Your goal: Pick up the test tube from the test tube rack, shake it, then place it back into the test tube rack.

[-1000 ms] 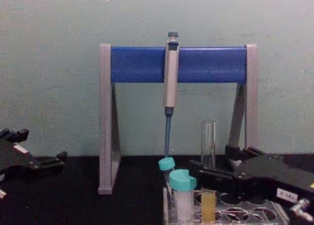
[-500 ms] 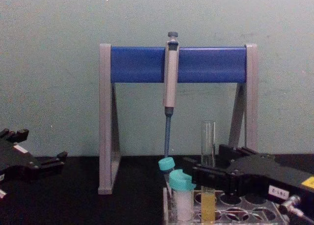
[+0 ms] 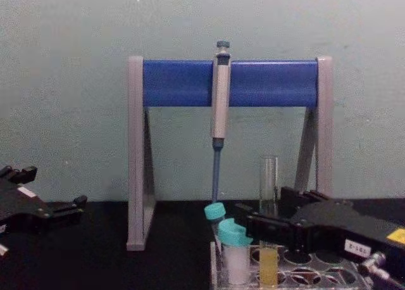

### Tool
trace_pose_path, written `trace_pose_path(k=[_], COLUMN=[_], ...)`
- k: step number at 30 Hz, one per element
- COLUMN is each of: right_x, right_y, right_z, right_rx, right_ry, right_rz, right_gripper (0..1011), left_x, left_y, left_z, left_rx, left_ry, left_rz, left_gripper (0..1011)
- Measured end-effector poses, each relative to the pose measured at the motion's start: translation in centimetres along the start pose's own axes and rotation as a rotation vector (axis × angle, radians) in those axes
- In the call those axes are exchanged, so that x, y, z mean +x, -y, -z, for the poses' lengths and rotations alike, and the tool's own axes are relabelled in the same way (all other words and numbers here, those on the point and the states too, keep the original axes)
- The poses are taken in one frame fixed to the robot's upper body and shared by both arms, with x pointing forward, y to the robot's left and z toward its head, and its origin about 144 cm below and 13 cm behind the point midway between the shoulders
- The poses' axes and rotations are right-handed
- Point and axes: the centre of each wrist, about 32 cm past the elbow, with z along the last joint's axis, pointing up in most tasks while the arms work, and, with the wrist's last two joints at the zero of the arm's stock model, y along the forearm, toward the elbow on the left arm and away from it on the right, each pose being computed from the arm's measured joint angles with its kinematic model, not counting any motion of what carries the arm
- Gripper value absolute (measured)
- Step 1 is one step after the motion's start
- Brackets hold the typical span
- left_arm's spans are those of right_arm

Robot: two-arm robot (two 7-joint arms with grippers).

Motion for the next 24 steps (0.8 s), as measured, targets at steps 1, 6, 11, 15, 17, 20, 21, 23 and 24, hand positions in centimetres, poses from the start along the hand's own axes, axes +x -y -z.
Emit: trace_pose_path(k=[1,6,11,15,17,20,21,23,24], right_x=[0.00,-0.02,-0.04,-0.05,-0.05,-0.06,-0.06,-0.06,-0.06], right_y=[0.00,0.02,0.03,0.04,0.04,0.05,0.05,0.05,0.06], right_z=[0.00,-0.03,-0.03,-0.02,-0.02,-0.02,-0.02,-0.02,-0.03], right_rx=[0.000,0.000,0.000,0.000,0.000,0.000,0.000,0.000,0.001], right_ry=[0.000,0.001,0.001,0.001,0.001,0.002,0.002,0.002,0.002], right_rz=[0.000,0.000,0.001,0.001,0.001,0.001,0.001,0.002,0.002], right_gripper=[1000,965,850,731,683,563,544,479,443], left_x=[0.00,0.00,0.00,0.00,0.00,0.00,0.00,0.00,0.00], left_y=[0.00,0.00,0.00,0.00,0.00,0.00,0.00,0.00,0.00], left_z=[0.00,0.00,0.00,0.00,0.00,0.00,0.00,0.00,0.00], left_rx=[0.000,0.000,0.000,0.000,0.000,0.000,0.000,0.000,0.000], left_ry=[0.000,0.000,0.000,0.000,0.000,0.000,0.000,0.000,0.000], left_rz=[0.000,0.000,0.000,0.000,0.000,0.000,0.000,0.000,0.000], left_gripper=[1001,1001,1001,1001,1001,1001,1001,1001,1001])
